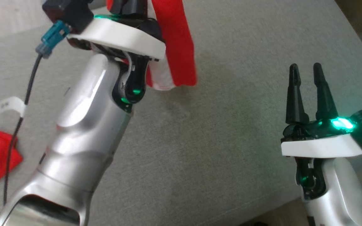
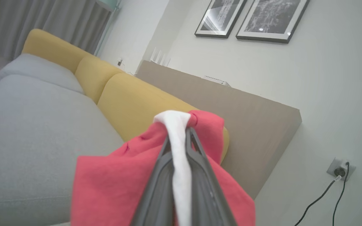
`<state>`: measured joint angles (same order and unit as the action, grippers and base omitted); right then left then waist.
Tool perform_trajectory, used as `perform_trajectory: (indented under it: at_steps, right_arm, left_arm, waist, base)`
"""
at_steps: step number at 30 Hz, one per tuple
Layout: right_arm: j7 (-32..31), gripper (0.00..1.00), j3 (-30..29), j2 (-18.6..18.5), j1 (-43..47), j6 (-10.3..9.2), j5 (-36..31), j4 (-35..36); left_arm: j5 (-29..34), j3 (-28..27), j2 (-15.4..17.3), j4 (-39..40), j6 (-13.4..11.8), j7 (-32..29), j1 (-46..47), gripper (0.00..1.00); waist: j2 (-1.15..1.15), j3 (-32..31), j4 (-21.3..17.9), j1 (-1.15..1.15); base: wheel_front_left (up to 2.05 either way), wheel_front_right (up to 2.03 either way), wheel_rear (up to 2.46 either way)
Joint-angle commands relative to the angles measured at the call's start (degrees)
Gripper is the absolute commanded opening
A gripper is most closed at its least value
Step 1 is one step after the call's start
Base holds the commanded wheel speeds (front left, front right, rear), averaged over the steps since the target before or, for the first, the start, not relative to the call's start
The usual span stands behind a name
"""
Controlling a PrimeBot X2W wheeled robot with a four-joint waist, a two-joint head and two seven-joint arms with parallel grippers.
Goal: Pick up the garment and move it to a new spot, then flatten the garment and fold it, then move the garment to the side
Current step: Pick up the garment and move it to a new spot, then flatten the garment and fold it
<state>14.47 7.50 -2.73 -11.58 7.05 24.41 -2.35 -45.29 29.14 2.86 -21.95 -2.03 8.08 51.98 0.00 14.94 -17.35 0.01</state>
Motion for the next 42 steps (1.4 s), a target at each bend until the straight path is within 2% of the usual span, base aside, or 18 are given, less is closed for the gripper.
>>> perform_trajectory:
  at_steps: [1,2,3,7,12,15,16,20,24,30,33,38,42]
  right_arm:
    - [0.5,1.00,0.9,-0.1,-2.1,0.44,0.5,2.3]
    - [0.5,1.00,0.6,-0.1,-2.0,0.44,0.4,2.3]
    - [0.5,1.00,0.5,-0.1,-1.9,0.44,0.2,2.3]
    - [0.5,1.00,0.2,-0.1,-1.7,0.44,-0.8,2.0]
    - [0.5,1.00,-0.9,-0.1,-0.8,0.44,-2.0,1.4]
    - [0.5,1.00,-1.7,-0.1,0.2,0.44,-3.0,0.7]
    - [0.5,1.00,-1.7,-0.1,0.2,0.44,-3.0,0.7]
    - [0.5,1.00,-2.7,-0.1,2.0,0.44,-4.2,-0.2]
    - [0.5,1.00,-3.5,-0.1,3.7,0.44,-4.3,-1.1]
    - [0.5,1.00,-2.6,-0.1,5.5,0.44,-4.7,-2.0]
    - [0.5,1.00,-2.2,-0.1,5.7,0.44,-5.0,-2.1]
    - [0.5,1.00,-0.8,-0.1,5.3,0.44,-6.1,-2.4]
    - [0.5,1.00,2.8,-0.1,3.8,0.44,-9.6,-7.0]
  left_arm:
    - [-0.9,-1.8,0.9,1.1,-0.3,1.3,0.9,0.00]
    - [-1.4,-1.7,0.7,0.4,-0.4,2.0,0.5,0.73]
    - [-1.4,-1.3,0.6,-0.3,-0.5,2.6,0.1,1.00]
    - [0.2,-1.8,1.6,-3.2,-1.1,5.2,-2.1,1.00]
    - [2.3,-4.6,6.3,-4.2,-0.6,6.6,-7.5,1.00]
    - [5.1,-5.6,9.7,-2.5,0.3,6.8,-12.0,1.00]
    - [5.1,-5.6,9.7,-2.5,0.3,6.8,-12.0,1.00]
    - [11.6,-7.7,12.4,2.8,0.1,6.9,-20.0,1.00]
    - [17.8,-9.2,11.8,7.7,-0.8,6.9,-29.2,1.00]
    - [23.0,-14.9,6.7,14.4,-1.8,6.9,-39.6,1.00]
    - [24.8,-17.2,4.4,15.8,-0.7,6.9,-41.8,1.00]
    - [27.2,-18.9,2.6,15.7,2.0,6.9,-41.4,1.00]
    - [28.3,-20.0,1.6,14.7,3.3,6.9,-40.5,1.00]
  waist:
    - [0.00,1.2,-0.8,-0.01]
    - [0.00,1.2,-0.5,-0.01]
    - [0.00,1.1,-0.1,-0.01]
    - [0.00,0.5,2.6,-0.01]
    - [0.00,-1.4,7.4,-0.01]
    - [0.00,-2.8,10.5,-0.01]
    - [0.00,-2.8,10.5,-0.01]
    - [0.00,-4.6,14.2,-0.01]
    - [0.00,-6.3,16.7,-0.01]
    - [0.00,-7.9,17.7,-0.01]
    - [0.00,-8.1,17.9,-0.01]
    - [0.00,-6.9,19.1,-0.01]
    - [0.00,-5.5,20.6,-0.01]
  base:
    - [0.00,0.00,0.00]
    - [0.00,0.00,0.00]
    - [0.00,0.00,0.00]
    - [0.00,0.00,0.00]
    - [0.00,0.00,0.00]
    - [0.00,0.00,0.00]
    - [0.00,0.00,0.00]
    - [0.00,0.00,0.00]
    - [0.00,0.00,0.00]
    - [0.00,0.00,0.00]
    - [0.00,0.00,0.00]
    - [0.00,0.00,0.00]
    - [0.00,0.00,0.00]
